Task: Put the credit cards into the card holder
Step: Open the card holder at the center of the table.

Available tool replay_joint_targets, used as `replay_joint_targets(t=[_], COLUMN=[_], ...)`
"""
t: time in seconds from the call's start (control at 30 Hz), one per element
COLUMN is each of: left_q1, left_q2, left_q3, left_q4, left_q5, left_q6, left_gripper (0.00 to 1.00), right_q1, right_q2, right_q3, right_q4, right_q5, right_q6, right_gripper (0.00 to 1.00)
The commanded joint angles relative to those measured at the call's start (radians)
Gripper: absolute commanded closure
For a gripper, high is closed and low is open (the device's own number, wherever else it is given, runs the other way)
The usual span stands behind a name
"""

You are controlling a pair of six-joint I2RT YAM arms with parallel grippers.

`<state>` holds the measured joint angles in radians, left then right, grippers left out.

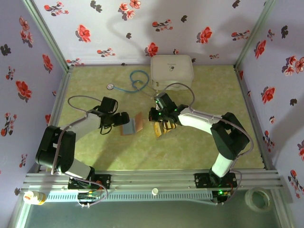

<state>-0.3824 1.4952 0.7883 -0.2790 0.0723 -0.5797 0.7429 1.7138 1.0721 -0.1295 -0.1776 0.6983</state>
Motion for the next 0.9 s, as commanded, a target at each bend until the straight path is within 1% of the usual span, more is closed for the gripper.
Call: replay_joint_targets(t=[0.0,0.23,0.5,0.8,0.87], left_q1=[-0.007,-0.008,-0.007,-0.003,-0.003], left_q2=[0.018,0.026,0.031,0.002,-0.012], left_q3=[-0.011,-0.02,-0.03,-0.053,-0.06], left_q4=[0.042,0.069,0.084,0.101,0.102], left_q5=[0.034,0.058,0.073,0.081,0.081], left_q6=[0.006,0.005,0.01,0.009,0.009], left_gripper=[0.11,0.15,0.24,0.45,0.52], right_q1=[0.005,0.025,0.044,0.059,0.06], right_q2=[0.004,0.037,0.07,0.086,0.084], right_q3=[0.022,0.025,0.042,0.061,0.063], right_q4=[-0.021,-0.018,-0.012,-0.015,-0.017], right_q5=[0.022,0.027,0.021,0.02,0.02], right_q6=[-0.025,-0.029,-0.03,-0.029,-0.029], right_gripper=[1.0,1.0,1.0,1.0,1.0])
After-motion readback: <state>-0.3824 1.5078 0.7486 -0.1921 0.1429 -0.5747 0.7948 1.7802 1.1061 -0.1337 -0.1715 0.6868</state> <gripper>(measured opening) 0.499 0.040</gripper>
